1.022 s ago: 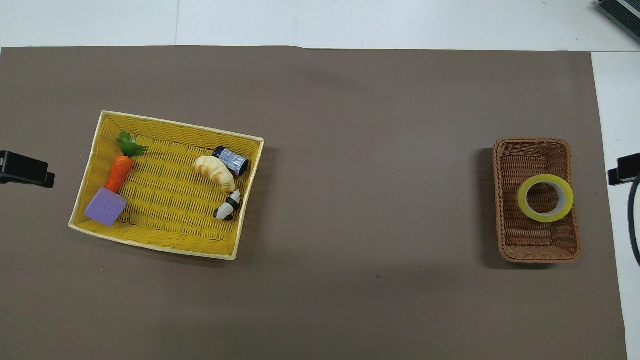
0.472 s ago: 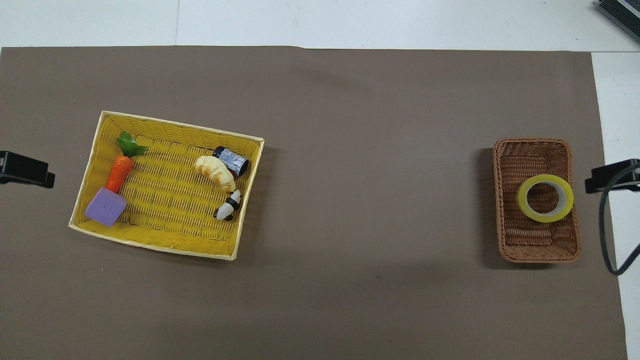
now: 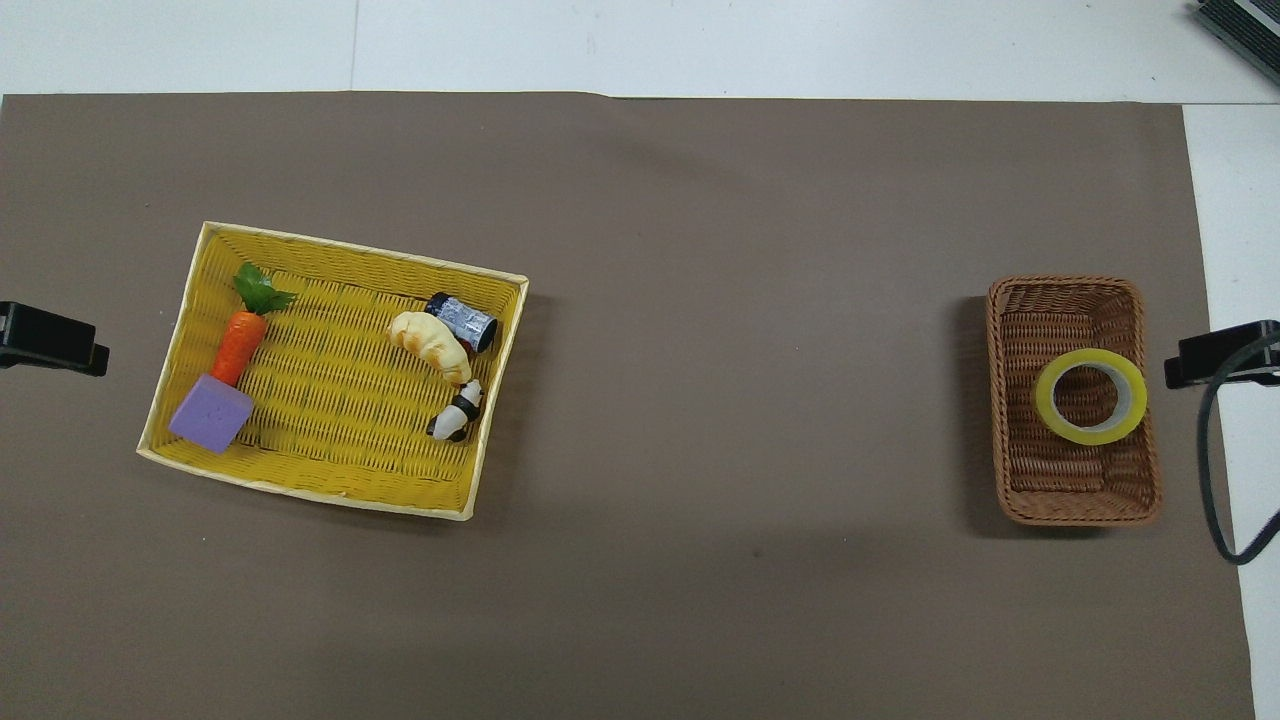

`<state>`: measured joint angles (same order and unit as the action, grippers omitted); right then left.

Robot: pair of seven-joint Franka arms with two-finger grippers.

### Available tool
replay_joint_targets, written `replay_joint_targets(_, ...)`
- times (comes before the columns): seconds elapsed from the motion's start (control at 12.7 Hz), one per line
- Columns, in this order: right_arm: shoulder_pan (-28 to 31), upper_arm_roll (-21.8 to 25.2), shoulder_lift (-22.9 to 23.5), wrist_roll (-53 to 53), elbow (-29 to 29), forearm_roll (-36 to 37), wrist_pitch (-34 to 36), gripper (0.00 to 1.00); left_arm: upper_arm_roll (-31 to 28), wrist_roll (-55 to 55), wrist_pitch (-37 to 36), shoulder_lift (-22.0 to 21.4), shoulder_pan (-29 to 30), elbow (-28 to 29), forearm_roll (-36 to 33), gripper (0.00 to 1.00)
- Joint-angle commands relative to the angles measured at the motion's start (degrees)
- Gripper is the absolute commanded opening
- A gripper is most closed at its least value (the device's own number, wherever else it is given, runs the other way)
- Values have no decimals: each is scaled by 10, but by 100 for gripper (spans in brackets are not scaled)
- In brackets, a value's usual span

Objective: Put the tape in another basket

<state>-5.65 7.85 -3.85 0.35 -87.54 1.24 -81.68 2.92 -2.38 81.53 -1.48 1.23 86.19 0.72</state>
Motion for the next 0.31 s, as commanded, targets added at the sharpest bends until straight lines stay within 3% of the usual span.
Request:
replay_joint_targets(0.0, 1, 0, -5, -29, -1, -10, 4, 100, 3, 3, -8, -5, 10, -1, 8, 100)
replay_joint_targets(0.24, 1, 0, -6, -30, -3, -11, -6, 100, 4, 3, -8, -6, 10, -1, 8, 100)
